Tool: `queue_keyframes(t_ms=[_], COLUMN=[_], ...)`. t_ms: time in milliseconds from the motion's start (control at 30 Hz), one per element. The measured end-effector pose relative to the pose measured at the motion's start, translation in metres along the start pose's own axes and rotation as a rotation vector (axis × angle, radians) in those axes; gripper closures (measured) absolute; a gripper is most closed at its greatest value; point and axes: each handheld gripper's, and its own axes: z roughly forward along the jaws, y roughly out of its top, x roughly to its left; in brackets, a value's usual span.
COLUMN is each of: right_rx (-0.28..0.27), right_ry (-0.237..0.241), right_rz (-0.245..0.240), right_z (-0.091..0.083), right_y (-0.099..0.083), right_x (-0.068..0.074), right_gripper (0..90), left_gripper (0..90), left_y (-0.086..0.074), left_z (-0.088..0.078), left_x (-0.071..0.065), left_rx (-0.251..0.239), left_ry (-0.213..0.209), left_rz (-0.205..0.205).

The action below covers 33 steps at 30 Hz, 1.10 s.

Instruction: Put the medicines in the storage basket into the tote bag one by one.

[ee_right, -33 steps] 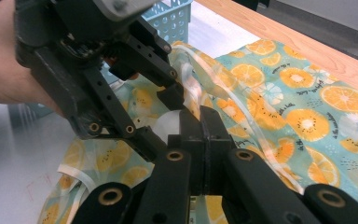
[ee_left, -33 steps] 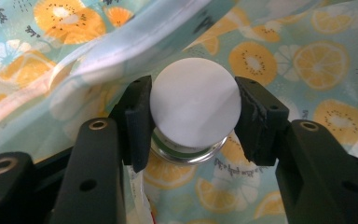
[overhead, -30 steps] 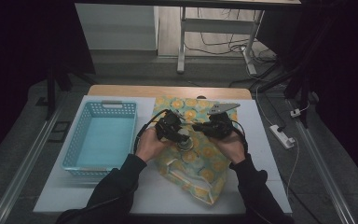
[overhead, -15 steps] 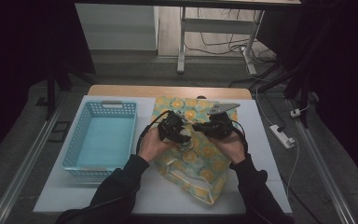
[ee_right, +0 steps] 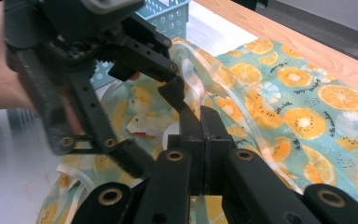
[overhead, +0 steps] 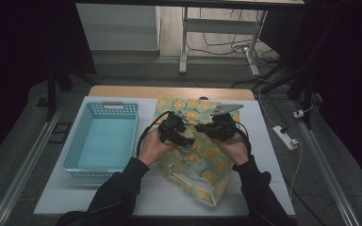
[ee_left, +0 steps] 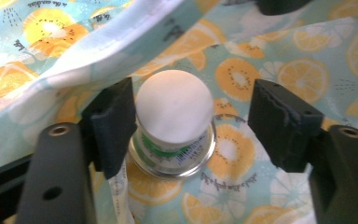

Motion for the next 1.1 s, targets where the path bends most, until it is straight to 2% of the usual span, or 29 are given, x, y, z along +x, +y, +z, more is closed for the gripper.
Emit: queue_keyframes(t_ms=[267,467,667,867,1100], right_rx=[0.001,0.003,0.004,0.001,-0.001], right_ry=[0.003,0.003,0.004,0.004,0.004], right_rz=[-0.001,-0.003,-0.003,-0.005,-0.008], right_z=[0.001,0.001,0.002,0.001,0.0], right_y=[0.0,0.0,0.0,0.001,0.001], right_x=[0.001,0.001,0.001,0.002,0.003], right_gripper=[90.0,90.0,90.0,90.0,90.0], left_gripper=[21.0,14.9,5.3,2.0,0.0], left_y=[-0.008,-0.016,-0.024,-0.032,-0.041], left_z=[-0.009,-0.016,-0.022,-0.029,-0.031], left_x=[-0.005,-0.006,-0.01,-0.016,-0.024], left_rx=[-0.016,-0.043,-0.059,-0.074,-0.066], left_ry=[-0.025,-0.067,-0.088,-0.123,-0.111], left_rz=[-0.009,-0.032,-0.018,-0.004,0.026])
